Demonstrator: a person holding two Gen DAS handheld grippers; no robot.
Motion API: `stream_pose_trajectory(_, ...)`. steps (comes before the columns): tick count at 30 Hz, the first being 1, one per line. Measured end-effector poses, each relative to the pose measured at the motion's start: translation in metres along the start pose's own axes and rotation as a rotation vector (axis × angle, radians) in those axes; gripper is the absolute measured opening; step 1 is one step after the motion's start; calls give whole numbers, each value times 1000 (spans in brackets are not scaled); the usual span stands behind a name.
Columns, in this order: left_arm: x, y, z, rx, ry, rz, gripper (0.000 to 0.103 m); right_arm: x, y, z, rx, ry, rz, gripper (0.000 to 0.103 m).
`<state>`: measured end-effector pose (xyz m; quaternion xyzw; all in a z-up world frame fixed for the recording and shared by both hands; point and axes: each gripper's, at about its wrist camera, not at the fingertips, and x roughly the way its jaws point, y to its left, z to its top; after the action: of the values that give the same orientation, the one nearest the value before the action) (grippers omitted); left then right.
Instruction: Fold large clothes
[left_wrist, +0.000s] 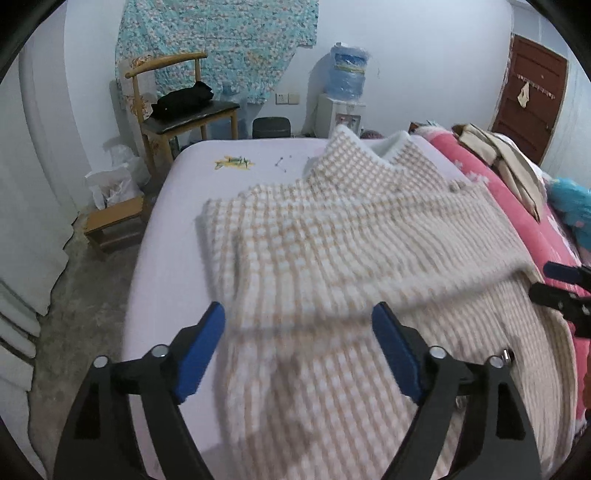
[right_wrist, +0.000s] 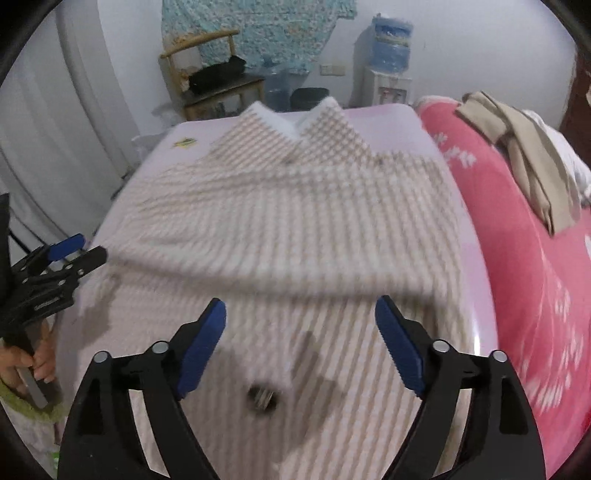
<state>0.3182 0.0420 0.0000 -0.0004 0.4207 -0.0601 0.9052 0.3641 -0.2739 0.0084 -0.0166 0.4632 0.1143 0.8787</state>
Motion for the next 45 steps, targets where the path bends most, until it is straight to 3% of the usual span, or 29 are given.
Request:
stream_pose_trajectory(7, -47, -16, -64, 29, 55, -55, 88, -34, 6, -80, 86, 17, 43, 85)
stream_pose_trajectory(14, -74, -19, -127, -27, 96, -82, 89, -54, 21, -135, 86, 37, -8, 86)
stream_pose_trajectory(19, -97, -17, -163, -78, 83, -89, 89, -56, 24, -157, 90, 35, -15, 87)
stream_pose_trajectory(29, -127, -19, -207, -71, 32, -135, 89, -71, 21, -189, 150, -21, -10, 88)
stream_pose_trajectory(33, -134, -23, -228, -75, 60, -151, 89, -77, 20, -202, 148, -33, -5, 88)
stream_pose_trajectory(37, -137, -21, -247, -140, 82, -196, 88, -75, 14, -212, 162, -8, 4, 88)
stream_pose_trajectory(45, -128, -17, -251, -196, 102, -231, 69, -82, 1, -222, 203, -7, 21, 88)
